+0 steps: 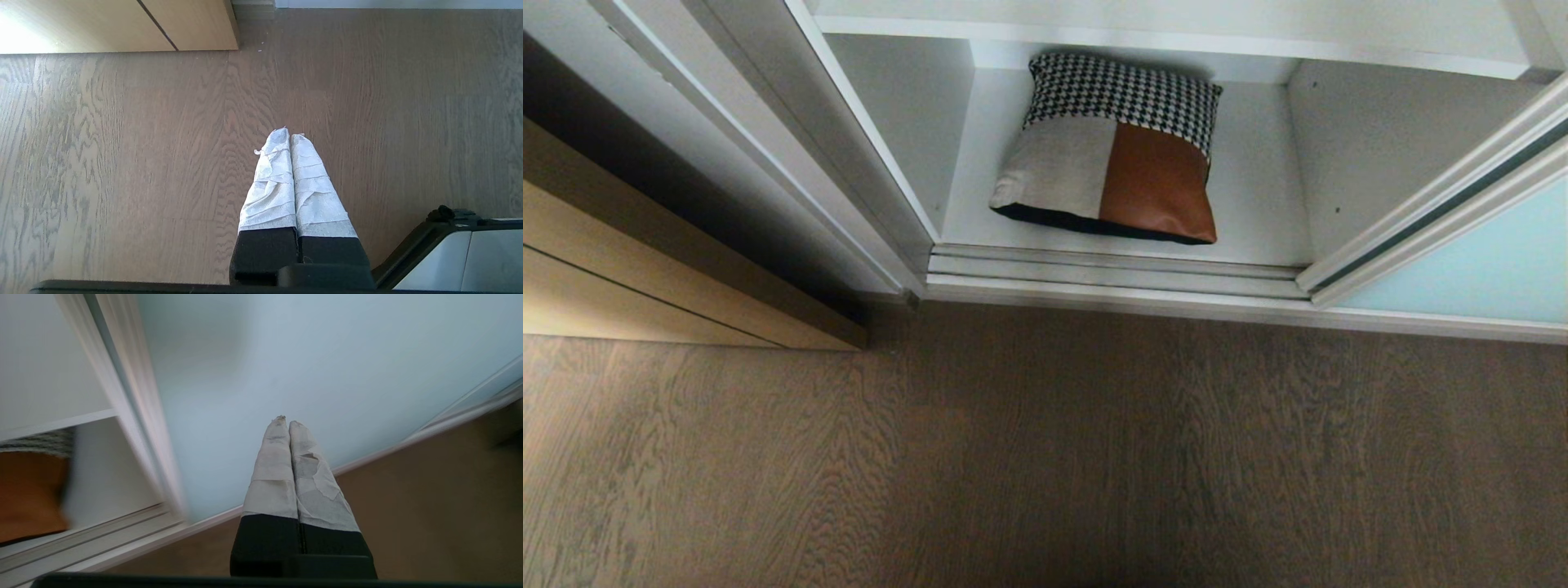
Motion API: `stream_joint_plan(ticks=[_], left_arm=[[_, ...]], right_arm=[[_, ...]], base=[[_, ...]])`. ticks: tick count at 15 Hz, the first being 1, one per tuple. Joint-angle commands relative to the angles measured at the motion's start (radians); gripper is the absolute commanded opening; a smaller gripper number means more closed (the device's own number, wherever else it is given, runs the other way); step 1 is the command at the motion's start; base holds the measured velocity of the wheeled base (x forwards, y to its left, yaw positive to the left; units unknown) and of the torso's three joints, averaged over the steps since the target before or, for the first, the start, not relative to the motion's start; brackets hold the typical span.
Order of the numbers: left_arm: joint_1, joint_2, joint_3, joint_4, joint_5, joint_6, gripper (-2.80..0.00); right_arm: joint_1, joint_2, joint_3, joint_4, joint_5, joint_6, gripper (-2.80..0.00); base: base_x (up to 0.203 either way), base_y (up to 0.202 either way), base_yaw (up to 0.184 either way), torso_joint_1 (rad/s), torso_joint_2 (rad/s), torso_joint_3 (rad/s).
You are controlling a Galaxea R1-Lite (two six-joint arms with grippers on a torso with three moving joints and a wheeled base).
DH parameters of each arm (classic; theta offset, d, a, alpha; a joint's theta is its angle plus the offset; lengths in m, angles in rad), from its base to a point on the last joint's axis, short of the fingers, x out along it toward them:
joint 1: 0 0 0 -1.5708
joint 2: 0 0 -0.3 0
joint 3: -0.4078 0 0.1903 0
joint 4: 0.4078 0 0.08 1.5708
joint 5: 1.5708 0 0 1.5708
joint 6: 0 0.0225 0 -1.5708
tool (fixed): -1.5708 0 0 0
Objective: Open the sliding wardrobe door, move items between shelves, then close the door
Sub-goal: Close the door
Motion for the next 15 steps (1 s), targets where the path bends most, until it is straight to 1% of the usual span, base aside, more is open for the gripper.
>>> stream_joint_plan(ticks=[1,2,3,4,5,7,13,14,15], left_arm=[[-0.001,0.002,0.002,-0.001,0.0,0.0,-2.8],[0.0,0.002,0.002,0.0,0.0,0.0,-2.8],[0.0,0.002,0.002,-0.001,0.0,0.0,-2.8],[-0.001,0.002,0.002,0.0,0.0,0.0,-2.8],[0.0,0.002,0.002,0.0,0.0,0.0,-2.8],[-0.001,0.002,0.002,0.0,0.0,0.0,-2.8],[0.0,0.002,0.002,0.0,0.0,0.0,-2.8],[0.0,0.002,0.002,0.0,0.0,0.0,-2.8],[-0.001,0.002,0.002,0.0,0.0,0.0,-2.8]], right_arm=[[0.029,0.083,-0.11,0.075,0.034,0.098,-2.8],[0.051,0.113,-0.17,0.125,0.062,0.189,-2.8],[0.07,0.136,-0.215,0.166,0.1,0.245,-2.8],[0.1,0.153,-0.252,0.198,0.141,0.281,-2.8],[0.117,0.168,-0.277,0.219,0.163,0.311,-2.8],[0.118,0.193,-0.294,0.218,0.167,0.326,-2.8],[0.105,0.273,-0.344,0.227,0.168,0.324,-2.8],[0.106,0.282,-0.361,0.233,0.173,0.323,-2.8],[0.108,0.288,-0.372,0.239,0.202,0.324,-2.8]], base=[[0.0,0.0,0.0,0.0,0.0,0.0],[0.0,0.0,0.0,0.0,0.0,0.0],[0.0,0.0,0.0,0.0,0.0,0.0],[0.0,0.0,0.0,0.0,0.0,0.0],[0.0,0.0,0.0,0.0,0.0,0.0],[0.0,0.0,0.0,0.0,0.0,0.0],[0.0,0.0,0.0,0.0,0.0,0.0],[0.0,0.0,0.0,0.0,0.0,0.0],[0.0,0.0,0.0,0.0,0.0,0.0]])
